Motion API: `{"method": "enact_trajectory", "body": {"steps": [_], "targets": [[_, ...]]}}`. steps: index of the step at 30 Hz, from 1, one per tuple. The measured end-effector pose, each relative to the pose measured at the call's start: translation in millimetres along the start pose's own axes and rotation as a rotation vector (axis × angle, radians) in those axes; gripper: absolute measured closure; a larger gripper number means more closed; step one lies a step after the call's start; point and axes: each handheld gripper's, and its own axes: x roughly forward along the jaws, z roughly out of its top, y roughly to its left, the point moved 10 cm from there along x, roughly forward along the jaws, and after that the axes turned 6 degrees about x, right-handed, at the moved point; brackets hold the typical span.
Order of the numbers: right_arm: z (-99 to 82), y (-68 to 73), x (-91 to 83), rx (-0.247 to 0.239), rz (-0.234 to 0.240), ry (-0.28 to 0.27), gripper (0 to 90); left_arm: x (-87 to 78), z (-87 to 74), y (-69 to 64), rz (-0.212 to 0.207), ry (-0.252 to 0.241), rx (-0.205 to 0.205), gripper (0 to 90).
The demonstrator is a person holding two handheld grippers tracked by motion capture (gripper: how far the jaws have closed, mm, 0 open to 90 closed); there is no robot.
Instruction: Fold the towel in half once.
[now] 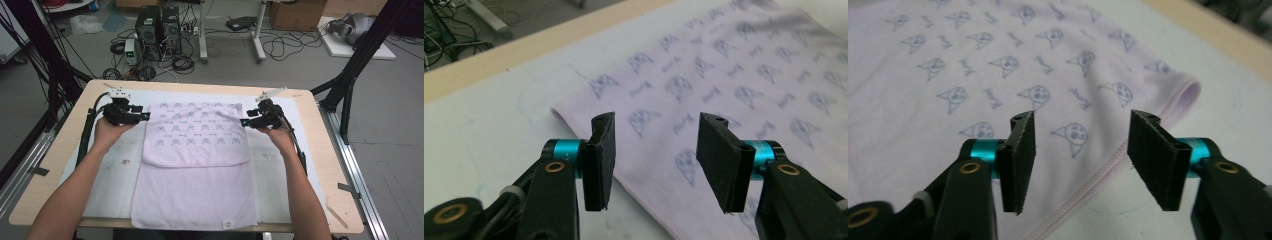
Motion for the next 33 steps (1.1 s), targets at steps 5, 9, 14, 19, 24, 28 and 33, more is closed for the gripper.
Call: {"method": "enact_trajectory", "body": {"steps": [5, 9, 14, 19, 24, 28, 33], "targets": [[-21.0, 26.6, -15.4, -0.034, 0.019, -0.052, 47.0, -13.0, -22.9, -27.5, -0.029, -0.002, 0.037, 48.2], [-39.7, 44.8, -18.6, -0.06, 0.038, -0.047, 49.7, -26.3, -35.4, -50.1, -0.063, -0.02, 0.063, 47.7], [-62.1, 60.8, -15.9, -0.09, 0.053, -0.022, 52.6, -36.9, -50.9, -78.3, -0.124, -0.02, 0.086, 47.1], [-79.1, 70.5, -9.9, -0.083, 0.096, 0.054, 53.2, -31.3, -67.1, -98.4, -0.167, 0.038, 0.123, 48.2], [-90.9, 72.8, -7.4, -0.079, 0.076, 0.029, 55.5, -22.2, -80.7, -99.7, -0.168, 0.099, 0.131, 53.7], [-98.1, 75.0, -1.1, -0.084, 0.077, 0.047, 64.7, -20.9, -78.4, -99.0, -0.176, 0.094, 0.125, 74.6], [-95.0, 79.6, -0.9, -0.106, 0.094, 0.053, 87.3, -26.3, -73.6, -95.1, -0.167, 0.095, 0.096, 84.9]]}}
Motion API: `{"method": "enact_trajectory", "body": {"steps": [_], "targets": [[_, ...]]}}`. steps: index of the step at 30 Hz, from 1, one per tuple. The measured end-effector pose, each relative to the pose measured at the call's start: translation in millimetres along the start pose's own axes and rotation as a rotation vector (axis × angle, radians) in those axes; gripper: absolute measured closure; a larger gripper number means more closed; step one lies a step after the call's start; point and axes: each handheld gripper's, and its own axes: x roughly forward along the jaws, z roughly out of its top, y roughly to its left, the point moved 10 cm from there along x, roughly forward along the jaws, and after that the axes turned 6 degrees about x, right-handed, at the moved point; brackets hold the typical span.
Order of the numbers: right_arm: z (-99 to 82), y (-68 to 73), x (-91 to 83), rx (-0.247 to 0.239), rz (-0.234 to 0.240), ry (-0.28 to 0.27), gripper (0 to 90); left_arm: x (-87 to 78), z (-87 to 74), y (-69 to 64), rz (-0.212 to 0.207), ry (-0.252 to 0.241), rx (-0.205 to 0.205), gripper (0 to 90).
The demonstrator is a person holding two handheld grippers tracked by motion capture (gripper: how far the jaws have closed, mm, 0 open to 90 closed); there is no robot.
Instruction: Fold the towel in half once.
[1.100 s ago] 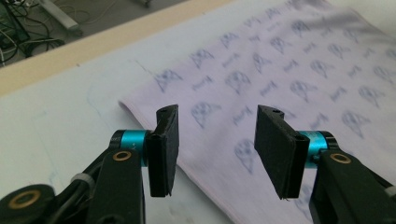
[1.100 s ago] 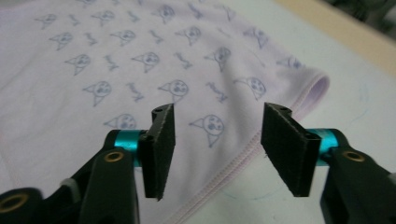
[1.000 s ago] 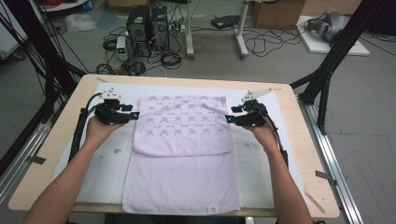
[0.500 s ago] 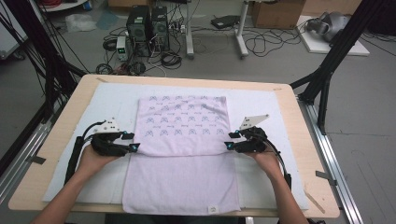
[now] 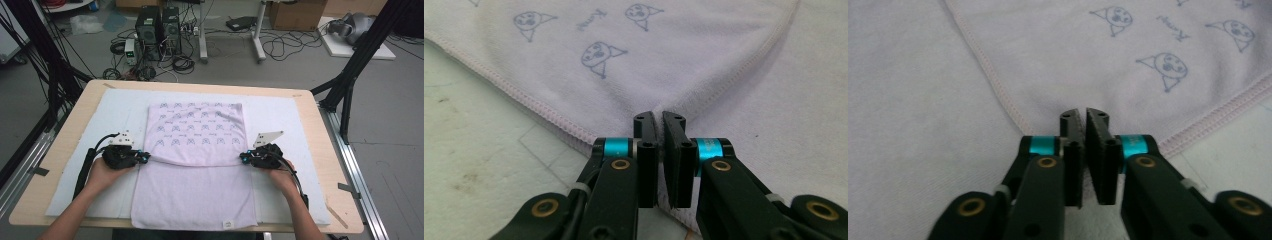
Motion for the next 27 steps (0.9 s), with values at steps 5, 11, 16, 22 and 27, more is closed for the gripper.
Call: {"method": "enact_trajectory", "body": {"steps": [5, 11, 16, 22, 27], "targets": [[8.4, 9.4, -16.7, -0.001, 0.017, -0.047, 88.0, -21.1, 15.3, 1.1, 0.007, -0.033, 0.009, 85.3], [15.3, 31.6, -44.0, -0.019, 0.047, -0.09, 88.1, -45.3, 27.3, -12.5, -0.01, -0.072, 0.036, 85.3], [6.6, 63.7, -62.6, -0.062, 0.106, -0.095, 86.5, -61.9, 7.3, -47.5, -0.065, -0.06, 0.078, 80.3], [-8.3, 64.0, -50.3, -0.045, 0.094, -0.047, 66.3, -55.9, -9.9, -49.6, -0.058, -0.025, 0.056, 50.5], [-12.4, 66.1, -32.6, -0.074, 0.118, -0.008, 61.5, -39.2, -15.0, -57.9, -0.096, -0.003, 0.08, 57.6]]}}
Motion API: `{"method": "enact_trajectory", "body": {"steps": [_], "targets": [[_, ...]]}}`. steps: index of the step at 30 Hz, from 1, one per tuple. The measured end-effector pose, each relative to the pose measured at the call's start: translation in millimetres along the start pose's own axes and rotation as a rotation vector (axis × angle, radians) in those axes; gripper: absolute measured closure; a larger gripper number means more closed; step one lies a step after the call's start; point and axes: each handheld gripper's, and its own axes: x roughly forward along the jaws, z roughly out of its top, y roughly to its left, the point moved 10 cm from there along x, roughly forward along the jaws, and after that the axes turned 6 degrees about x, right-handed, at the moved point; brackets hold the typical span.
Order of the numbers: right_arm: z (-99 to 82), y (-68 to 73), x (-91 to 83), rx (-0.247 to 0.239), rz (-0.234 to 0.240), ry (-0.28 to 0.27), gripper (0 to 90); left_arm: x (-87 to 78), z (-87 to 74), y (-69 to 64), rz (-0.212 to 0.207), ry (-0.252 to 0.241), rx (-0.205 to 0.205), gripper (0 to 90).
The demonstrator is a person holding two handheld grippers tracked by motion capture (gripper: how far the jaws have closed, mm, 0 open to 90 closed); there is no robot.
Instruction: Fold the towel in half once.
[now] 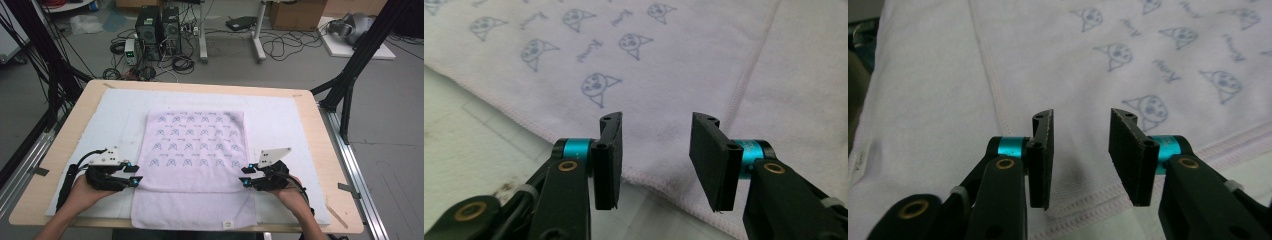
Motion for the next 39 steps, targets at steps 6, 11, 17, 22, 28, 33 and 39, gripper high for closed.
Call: {"method": "enact_trajectory", "body": {"steps": [6, 11, 17, 22, 28, 33, 39], "targets": [[-11.6, 4.0, 14.2, -0.02, 0.012, 0.072, 66.5, 20.6, -10.6, -11.0, -0.04, 0.051, 0.033, 72.5], [-12.0, 4.5, 17.3, 0.006, 0.028, 0.061, 86.3, 22.7, -7.4, -10.4, -0.045, 0.039, 0.017, 87.4], [-4.1, 6.1, 4.9, 0.019, 0.04, -0.005, 87.6, 7.3, 1.3, -12.5, -0.03, 0.007, 0.018, 89.5], [4.3, 11.5, -12.2, 0.006, 0.035, -0.047, 87.8, -13.1, 9.7, -17.9, -0.016, -0.041, 0.023, 89.7], [-3.1, 16.1, -9.2, -0.006, 0.038, -0.015, 81.2, -4.9, 0.3, -17.8, -0.004, -0.011, 0.027, 70.6], [-12.6, 11.2, 8.5, 0.018, 0.039, 0.038, 62.4, 16.8, -7.3, -8.6, 0.003, 0.034, 0.012, 63.0], [-16.6, 7.1, 14.3, 0.027, 0.035, 0.046, 81.9, 26.0, -6.4, -8.0, 0.005, 0.035, 0.013, 86.8]]}}
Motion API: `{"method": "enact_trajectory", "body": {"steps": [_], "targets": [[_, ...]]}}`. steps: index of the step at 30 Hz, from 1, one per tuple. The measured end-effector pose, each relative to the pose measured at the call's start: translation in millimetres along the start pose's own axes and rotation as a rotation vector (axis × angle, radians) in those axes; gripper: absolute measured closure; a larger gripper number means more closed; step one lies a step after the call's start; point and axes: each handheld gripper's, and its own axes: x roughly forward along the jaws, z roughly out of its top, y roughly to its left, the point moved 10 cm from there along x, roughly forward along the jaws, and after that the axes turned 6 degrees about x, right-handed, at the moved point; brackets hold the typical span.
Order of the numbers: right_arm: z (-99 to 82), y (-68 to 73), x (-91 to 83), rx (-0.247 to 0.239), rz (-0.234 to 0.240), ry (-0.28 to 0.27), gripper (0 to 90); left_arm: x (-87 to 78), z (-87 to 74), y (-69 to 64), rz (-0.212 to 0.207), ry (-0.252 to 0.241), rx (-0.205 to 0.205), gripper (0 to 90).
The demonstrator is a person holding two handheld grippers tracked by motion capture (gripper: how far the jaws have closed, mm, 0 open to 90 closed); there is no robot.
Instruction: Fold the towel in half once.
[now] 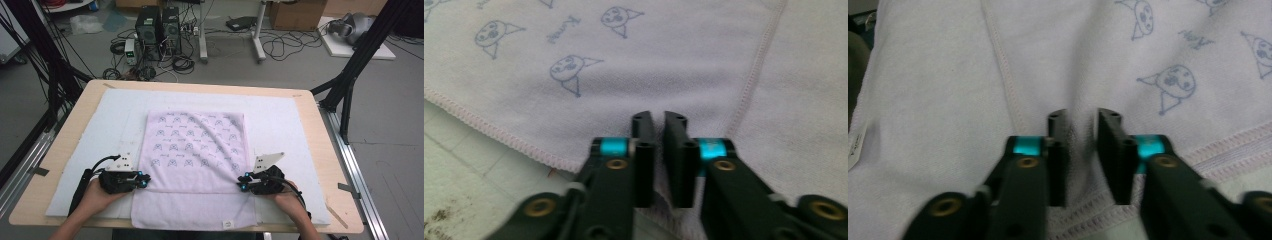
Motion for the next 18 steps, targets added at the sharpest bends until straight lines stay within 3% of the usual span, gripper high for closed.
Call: {"method": "enact_trajectory", "body": {"steps": [4, 8, 10, 12, 14, 15, 18], "targets": [[4.4, 0.0, -3.3, 0.0, 0.02, -0.022, 87.1, -11.1, 6.3, -0.2, 0.001, -0.02, 0.001, 88.4], [19.4, 4.8, -27.4, -0.008, 0.017, -0.108, 87.5, -39.9, 21.2, -7.0, 0.006, -0.086, 0.013, 88.6], [26.4, 14.9, -41.8, -0.031, 0.042, -0.132, 87.6, -55.1, 26.8, -19.7, -0.009, -0.11, 0.038, 88.7], [25.9, 34.2, -55.4, -0.075, 0.078, -0.125, 87.6, -66.9, 28.6, -40.8, -0.056, -0.133, 0.064, 88.6], [19.9, 57.1, -65.4, -0.1, 0.172, -0.125, 84.6, -69.6, 26.1, -55.5, -0.082, -0.133, 0.072, 83.5], [16.2, 62.1, -66.5, -0.103, 0.176, -0.119, 80.3, -67.8, 24.5, -57.8, -0.092, -0.127, 0.079, 74.0], [10.2, 56.6, -57.6, -0.065, 0.177, -0.108, 72.8, -55.8, 23.3, -52.2, -0.092, -0.115, 0.074, 67.0]]}}
